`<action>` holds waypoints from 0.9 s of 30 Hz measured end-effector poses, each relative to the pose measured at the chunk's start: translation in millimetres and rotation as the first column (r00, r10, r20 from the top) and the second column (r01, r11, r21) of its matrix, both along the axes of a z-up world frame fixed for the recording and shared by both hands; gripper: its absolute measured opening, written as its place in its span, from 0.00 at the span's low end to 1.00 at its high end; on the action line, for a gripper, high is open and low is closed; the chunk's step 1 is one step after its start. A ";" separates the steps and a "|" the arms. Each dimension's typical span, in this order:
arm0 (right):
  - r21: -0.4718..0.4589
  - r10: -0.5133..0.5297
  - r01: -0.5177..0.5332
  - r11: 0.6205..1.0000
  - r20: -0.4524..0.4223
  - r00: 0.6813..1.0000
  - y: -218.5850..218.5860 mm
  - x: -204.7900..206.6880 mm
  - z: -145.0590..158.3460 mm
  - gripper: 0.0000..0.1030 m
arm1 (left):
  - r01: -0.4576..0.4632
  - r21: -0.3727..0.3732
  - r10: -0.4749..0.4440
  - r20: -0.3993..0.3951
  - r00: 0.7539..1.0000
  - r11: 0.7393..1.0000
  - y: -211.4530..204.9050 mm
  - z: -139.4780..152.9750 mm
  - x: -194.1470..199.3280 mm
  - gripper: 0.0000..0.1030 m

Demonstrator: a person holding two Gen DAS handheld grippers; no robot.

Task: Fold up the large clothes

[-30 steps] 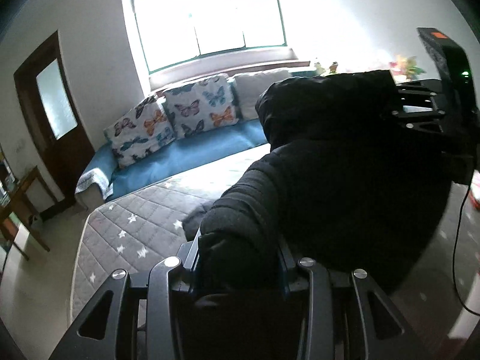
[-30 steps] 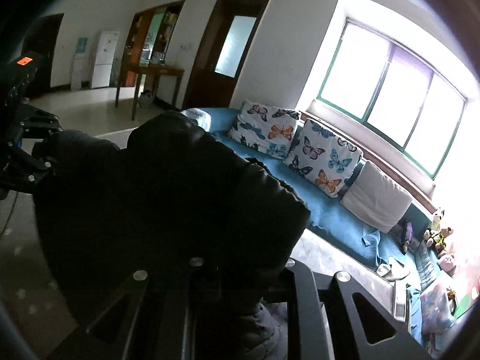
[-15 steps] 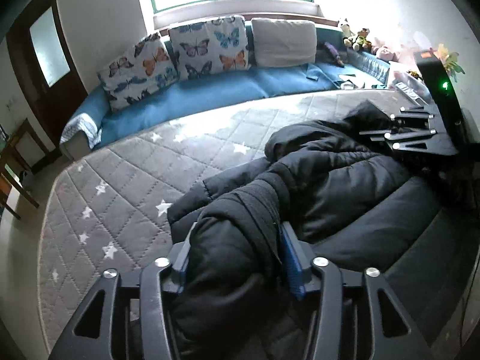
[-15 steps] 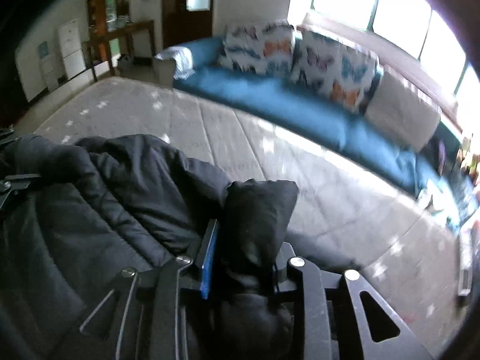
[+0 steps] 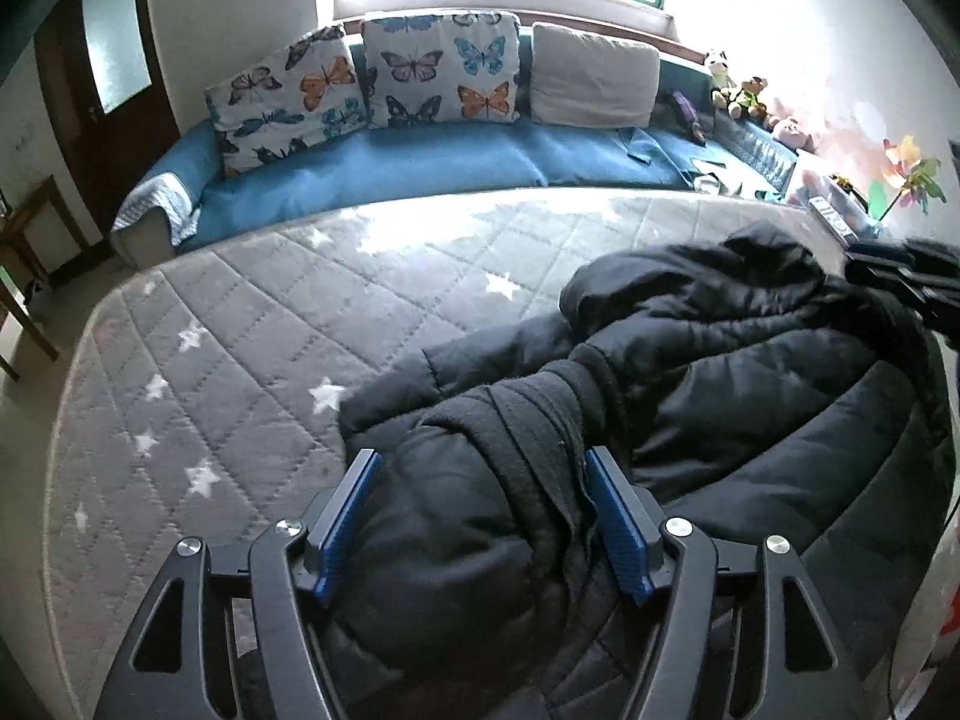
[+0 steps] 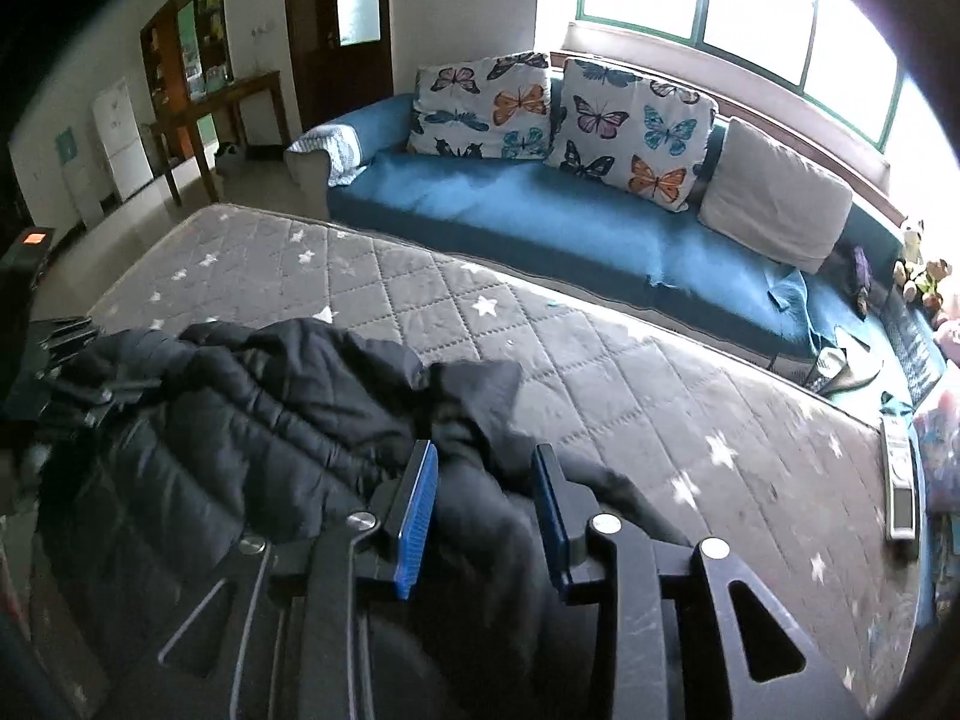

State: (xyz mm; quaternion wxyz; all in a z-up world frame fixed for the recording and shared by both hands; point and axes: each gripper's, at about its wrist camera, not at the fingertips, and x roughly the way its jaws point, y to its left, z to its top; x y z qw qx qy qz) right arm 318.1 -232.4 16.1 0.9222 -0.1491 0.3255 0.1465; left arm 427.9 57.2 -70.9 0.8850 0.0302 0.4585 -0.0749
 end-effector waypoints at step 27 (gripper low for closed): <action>-0.030 0.055 -0.058 0.998 -0.097 0.994 36.3 -10.3 -19.3 0.49 | 0.066 -0.166 -0.068 -0.009 0.998 0.984 -29.1 55.5 -31.9 0.68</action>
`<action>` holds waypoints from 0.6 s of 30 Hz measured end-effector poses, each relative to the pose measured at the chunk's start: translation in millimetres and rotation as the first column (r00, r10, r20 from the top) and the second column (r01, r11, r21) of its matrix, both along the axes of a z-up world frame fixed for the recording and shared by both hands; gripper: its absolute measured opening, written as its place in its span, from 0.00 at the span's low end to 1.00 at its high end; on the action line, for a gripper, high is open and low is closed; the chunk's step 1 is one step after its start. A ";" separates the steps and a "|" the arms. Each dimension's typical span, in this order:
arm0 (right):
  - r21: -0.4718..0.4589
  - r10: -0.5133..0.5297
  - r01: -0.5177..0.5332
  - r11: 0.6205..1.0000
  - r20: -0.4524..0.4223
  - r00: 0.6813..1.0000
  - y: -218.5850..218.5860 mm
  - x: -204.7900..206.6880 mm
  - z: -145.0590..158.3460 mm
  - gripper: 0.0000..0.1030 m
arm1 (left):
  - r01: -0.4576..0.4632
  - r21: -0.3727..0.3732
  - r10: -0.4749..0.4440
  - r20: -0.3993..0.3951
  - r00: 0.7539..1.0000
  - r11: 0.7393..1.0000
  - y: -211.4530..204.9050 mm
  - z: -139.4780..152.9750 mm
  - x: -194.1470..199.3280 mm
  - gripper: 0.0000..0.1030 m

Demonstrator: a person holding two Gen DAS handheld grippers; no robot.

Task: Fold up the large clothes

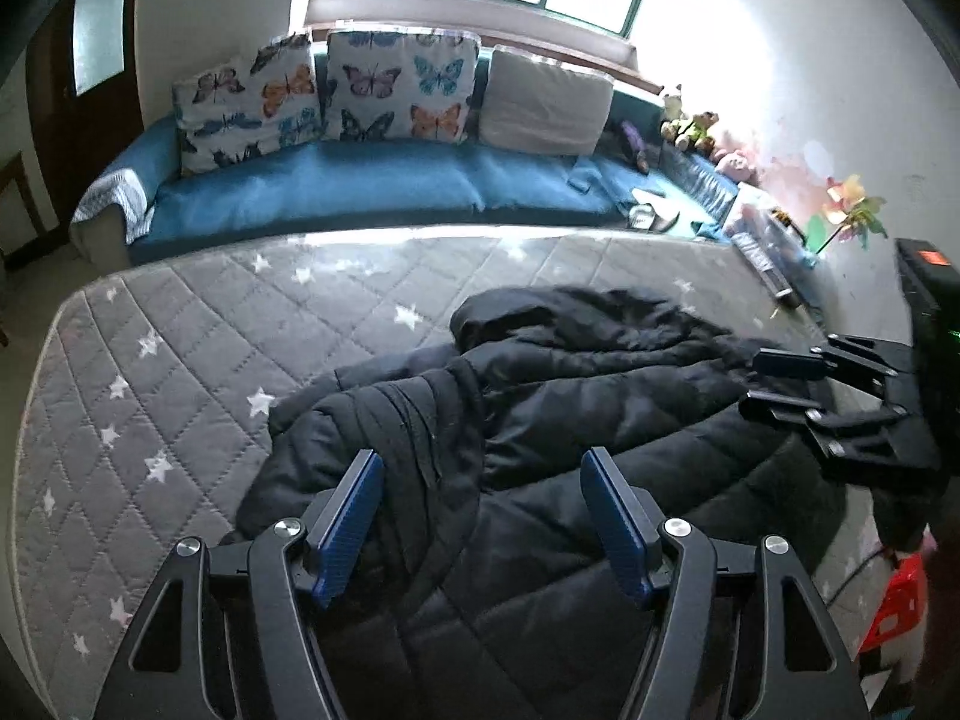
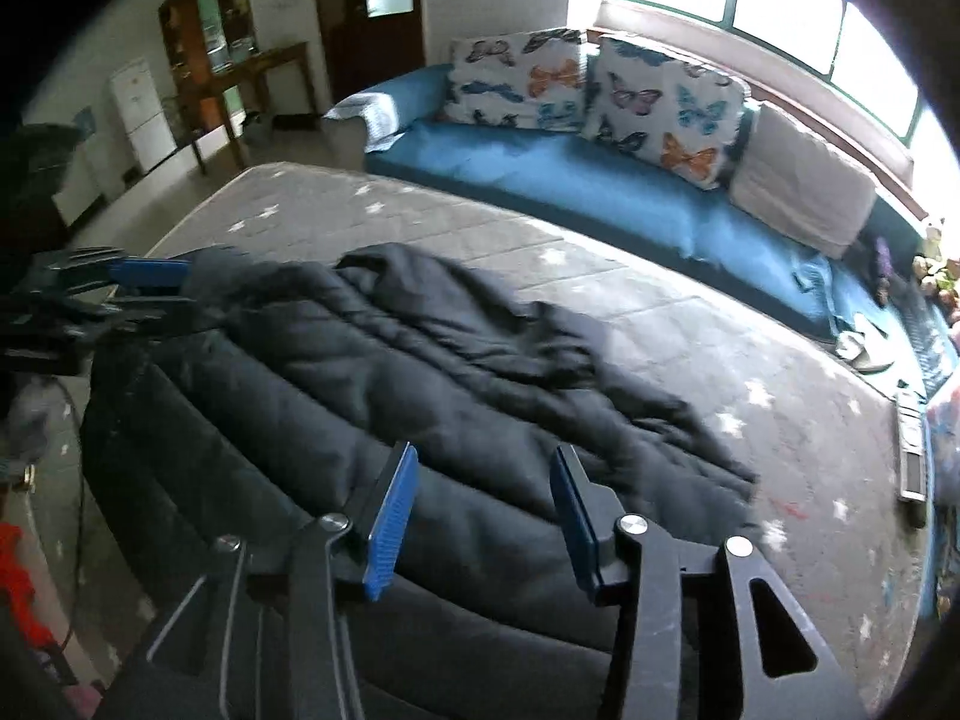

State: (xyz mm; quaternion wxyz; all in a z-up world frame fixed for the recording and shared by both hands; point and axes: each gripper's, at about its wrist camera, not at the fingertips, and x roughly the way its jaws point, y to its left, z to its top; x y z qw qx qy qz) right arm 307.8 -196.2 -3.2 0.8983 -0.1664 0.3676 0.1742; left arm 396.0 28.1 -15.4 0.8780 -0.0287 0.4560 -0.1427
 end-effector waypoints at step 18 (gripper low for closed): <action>0.012 -0.048 0.050 0.999 -0.126 0.991 14.6 50.4 -47.3 0.54 | -0.013 0.080 0.014 -0.019 1.000 0.997 -7.5 -61.9 34.3 0.68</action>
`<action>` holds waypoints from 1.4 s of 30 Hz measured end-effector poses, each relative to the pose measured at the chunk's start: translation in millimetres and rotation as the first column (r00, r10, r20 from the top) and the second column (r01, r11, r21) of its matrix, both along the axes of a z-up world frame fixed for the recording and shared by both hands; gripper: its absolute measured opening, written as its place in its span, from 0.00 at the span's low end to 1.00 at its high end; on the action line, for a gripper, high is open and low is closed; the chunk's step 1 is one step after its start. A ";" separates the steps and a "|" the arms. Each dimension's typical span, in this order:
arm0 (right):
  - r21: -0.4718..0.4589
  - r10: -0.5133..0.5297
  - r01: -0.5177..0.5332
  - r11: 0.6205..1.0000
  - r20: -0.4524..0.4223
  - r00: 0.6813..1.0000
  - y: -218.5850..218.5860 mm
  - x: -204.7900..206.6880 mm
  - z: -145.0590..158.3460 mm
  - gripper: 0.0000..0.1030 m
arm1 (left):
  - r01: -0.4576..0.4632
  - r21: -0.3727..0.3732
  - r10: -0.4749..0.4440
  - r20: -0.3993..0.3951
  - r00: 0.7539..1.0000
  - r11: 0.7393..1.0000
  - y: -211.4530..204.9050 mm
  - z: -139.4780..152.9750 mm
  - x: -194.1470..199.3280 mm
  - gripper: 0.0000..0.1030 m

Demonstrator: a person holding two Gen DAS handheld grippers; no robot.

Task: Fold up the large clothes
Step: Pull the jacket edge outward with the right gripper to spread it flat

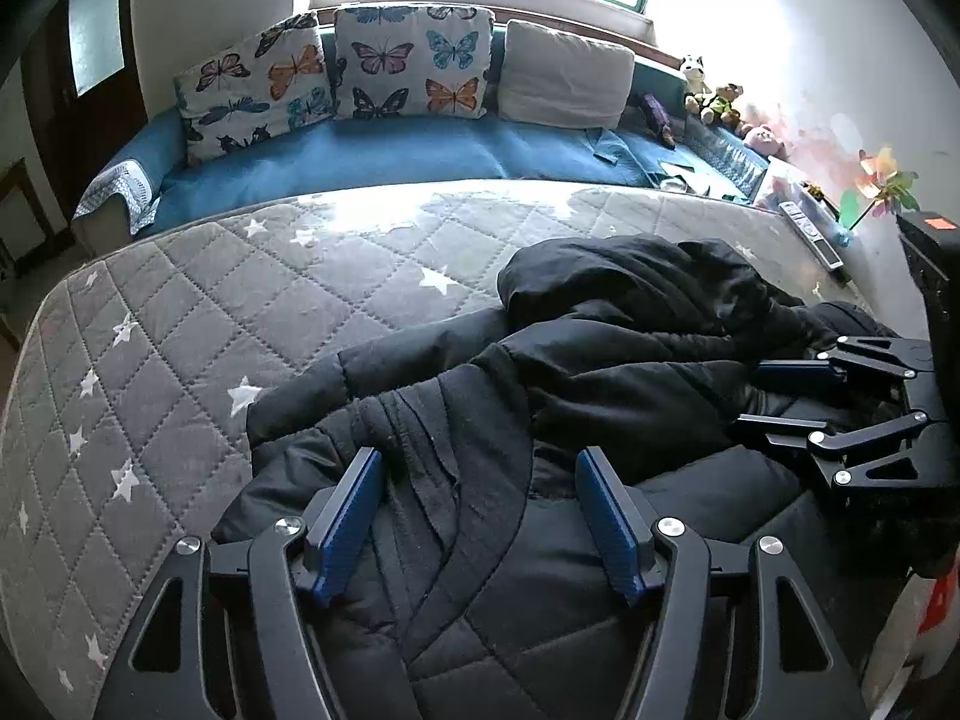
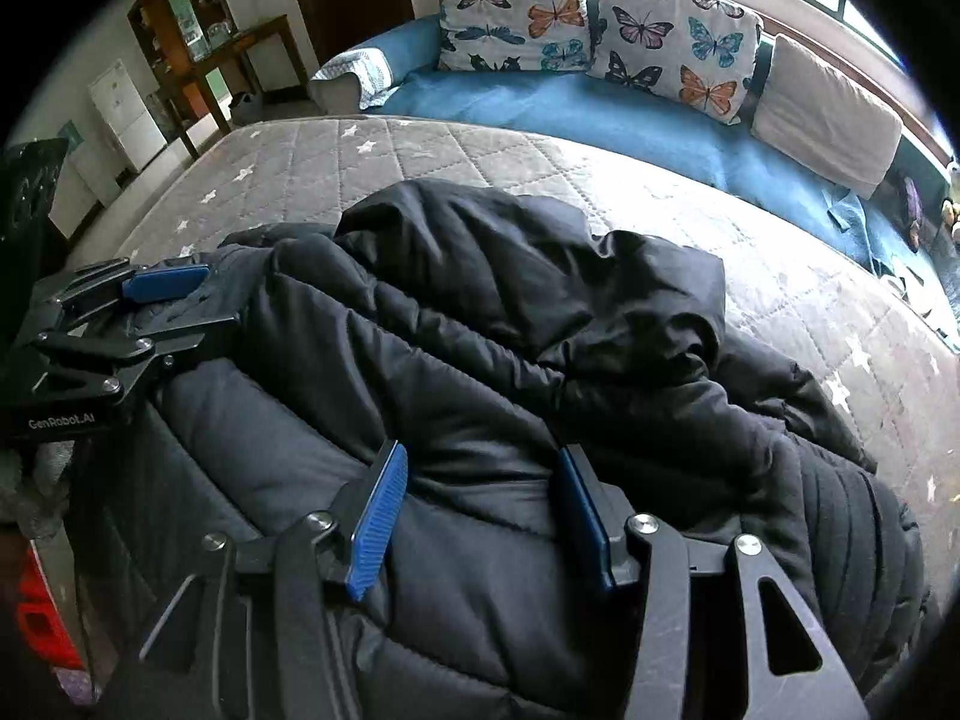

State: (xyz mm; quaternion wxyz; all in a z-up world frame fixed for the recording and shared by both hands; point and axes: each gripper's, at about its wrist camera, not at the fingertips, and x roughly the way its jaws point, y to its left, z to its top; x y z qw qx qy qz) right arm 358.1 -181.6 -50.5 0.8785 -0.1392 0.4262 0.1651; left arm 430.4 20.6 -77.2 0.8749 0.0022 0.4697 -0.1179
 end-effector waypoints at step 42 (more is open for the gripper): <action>-0.043 0.050 -0.048 0.998 0.063 0.997 -0.3 -115.1 10.2 0.60 | -0.012 -0.057 0.011 -0.026 1.000 0.998 29.8 8.7 -129.3 0.68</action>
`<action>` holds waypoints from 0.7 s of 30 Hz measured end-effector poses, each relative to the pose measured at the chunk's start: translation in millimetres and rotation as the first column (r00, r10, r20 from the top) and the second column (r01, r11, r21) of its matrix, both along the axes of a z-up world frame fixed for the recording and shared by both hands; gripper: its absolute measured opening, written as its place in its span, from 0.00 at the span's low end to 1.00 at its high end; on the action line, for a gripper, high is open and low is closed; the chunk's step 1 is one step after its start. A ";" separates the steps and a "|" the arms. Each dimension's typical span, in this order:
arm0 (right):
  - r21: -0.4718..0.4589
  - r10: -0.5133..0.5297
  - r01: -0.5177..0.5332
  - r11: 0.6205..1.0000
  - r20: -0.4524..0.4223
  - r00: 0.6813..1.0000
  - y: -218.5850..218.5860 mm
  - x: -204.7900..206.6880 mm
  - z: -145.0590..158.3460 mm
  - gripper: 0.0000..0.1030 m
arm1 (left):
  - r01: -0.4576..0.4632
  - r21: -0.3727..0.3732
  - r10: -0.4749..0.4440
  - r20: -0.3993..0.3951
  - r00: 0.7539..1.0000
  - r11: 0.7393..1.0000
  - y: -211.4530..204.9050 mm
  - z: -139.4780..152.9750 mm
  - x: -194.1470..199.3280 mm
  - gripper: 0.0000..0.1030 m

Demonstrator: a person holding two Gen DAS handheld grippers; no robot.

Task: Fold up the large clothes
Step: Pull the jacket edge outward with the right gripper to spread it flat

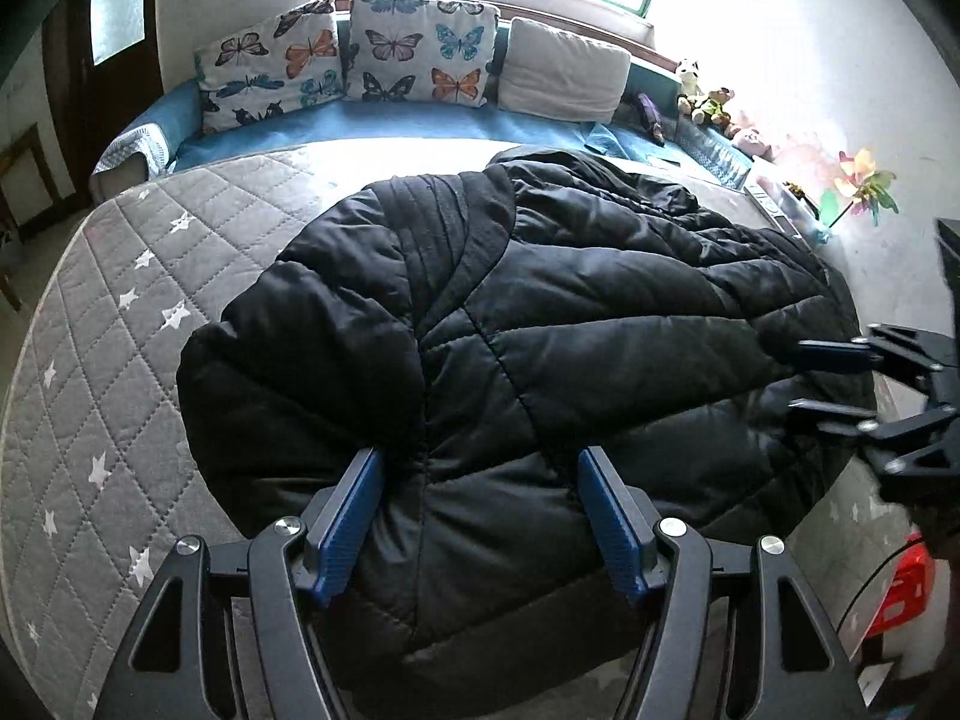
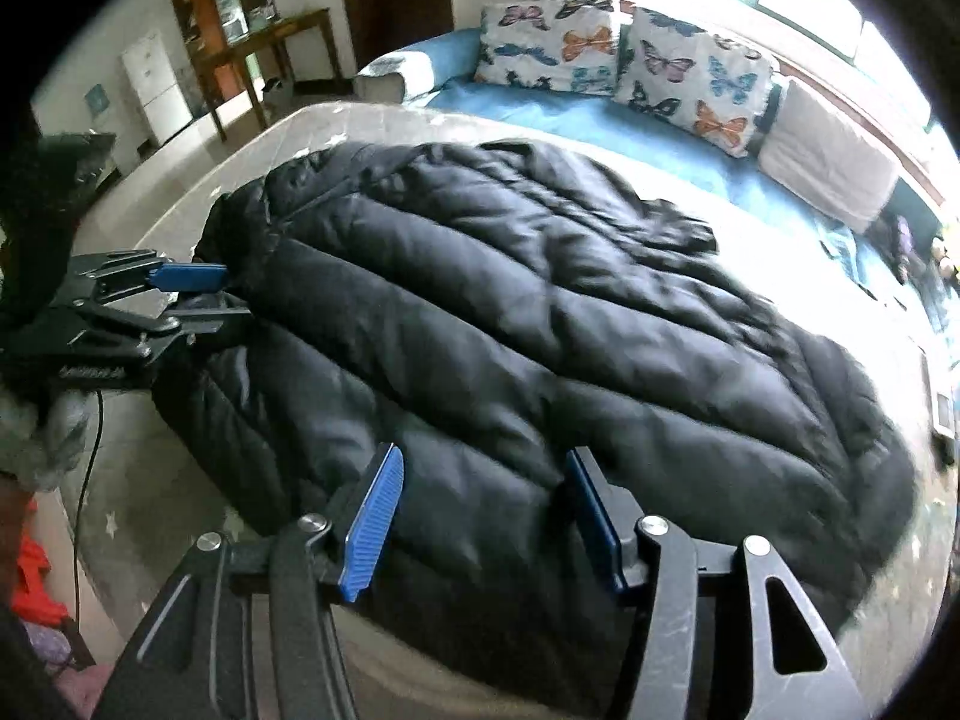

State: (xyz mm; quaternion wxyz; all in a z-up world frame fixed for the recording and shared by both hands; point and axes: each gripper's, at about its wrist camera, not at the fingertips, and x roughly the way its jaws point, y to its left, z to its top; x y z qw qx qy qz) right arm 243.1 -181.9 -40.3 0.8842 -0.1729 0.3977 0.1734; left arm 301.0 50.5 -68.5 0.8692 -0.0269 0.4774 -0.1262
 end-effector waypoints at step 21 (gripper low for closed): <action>-0.022 -0.172 0.171 0.985 -0.031 0.985 -74.6 1.7 -18.1 0.64 | -0.007 0.021 0.006 0.014 1.000 1.000 -5.9 -1.1 1.7 0.70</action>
